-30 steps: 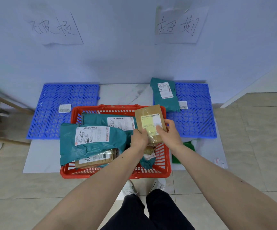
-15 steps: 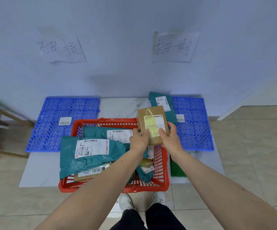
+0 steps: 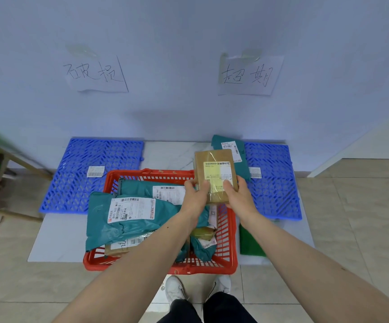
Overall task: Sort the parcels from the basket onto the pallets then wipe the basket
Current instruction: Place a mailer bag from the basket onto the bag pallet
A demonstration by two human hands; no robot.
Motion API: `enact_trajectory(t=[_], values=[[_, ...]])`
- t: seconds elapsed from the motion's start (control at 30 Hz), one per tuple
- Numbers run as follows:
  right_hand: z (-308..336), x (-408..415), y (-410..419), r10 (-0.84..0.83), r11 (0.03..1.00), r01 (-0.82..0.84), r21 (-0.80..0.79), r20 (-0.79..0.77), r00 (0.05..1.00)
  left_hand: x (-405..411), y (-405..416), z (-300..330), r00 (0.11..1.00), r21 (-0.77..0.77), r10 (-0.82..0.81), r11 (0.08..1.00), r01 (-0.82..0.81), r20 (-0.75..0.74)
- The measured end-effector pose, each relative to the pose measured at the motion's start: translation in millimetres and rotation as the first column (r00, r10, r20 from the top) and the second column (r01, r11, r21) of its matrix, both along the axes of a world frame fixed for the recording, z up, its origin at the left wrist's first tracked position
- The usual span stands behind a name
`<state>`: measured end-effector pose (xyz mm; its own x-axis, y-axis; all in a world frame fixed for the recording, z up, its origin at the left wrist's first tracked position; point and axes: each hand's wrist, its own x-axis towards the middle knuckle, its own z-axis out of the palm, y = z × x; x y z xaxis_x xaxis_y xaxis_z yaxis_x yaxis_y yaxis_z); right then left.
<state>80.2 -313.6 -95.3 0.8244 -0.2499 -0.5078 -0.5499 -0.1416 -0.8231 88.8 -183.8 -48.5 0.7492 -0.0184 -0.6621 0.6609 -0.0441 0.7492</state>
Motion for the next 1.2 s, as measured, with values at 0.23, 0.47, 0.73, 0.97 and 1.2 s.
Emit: enact_trajectory(t=[0.23, 0.47, 0.73, 0.97, 1.2], values=[[5.5, 4.7, 1.9, 0.0, 1.0, 0.0, 0.018, 0.026, 1.0, -2.9, 2.5, 3.2, 0.999, -0.009, -0.013, 1.0, 0.013, 0.039], [10.2, 9.9, 3.3, 0.002, 0.999, -0.003, 0.032, 0.048, 0.999, -2.7, 4.9, 4.9, 0.997, -0.02, -0.003, 1.0, 0.004, 0.076], [18.7, 16.9, 7.8, 0.032, 0.999, -0.035, 0.041, 0.072, 0.997, 2.1, 9.5, 4.5, 0.995, 0.008, 0.008, 1.0, -0.009, 0.103], [25.6, 34.3, 22.9, 0.112, 0.992, -0.117, 0.044, 0.109, 0.988, 5.3, 25.5, 10.4, 0.988, 0.001, 0.072, 0.997, -0.073, 0.139], [35.7, 38.5, 71.7, 0.244, 0.963, -0.255, 0.085, 0.123, 0.962, -6.0, 69.4, 14.7, 0.962, 0.012, 0.214, 0.976, -0.219, 0.168]])
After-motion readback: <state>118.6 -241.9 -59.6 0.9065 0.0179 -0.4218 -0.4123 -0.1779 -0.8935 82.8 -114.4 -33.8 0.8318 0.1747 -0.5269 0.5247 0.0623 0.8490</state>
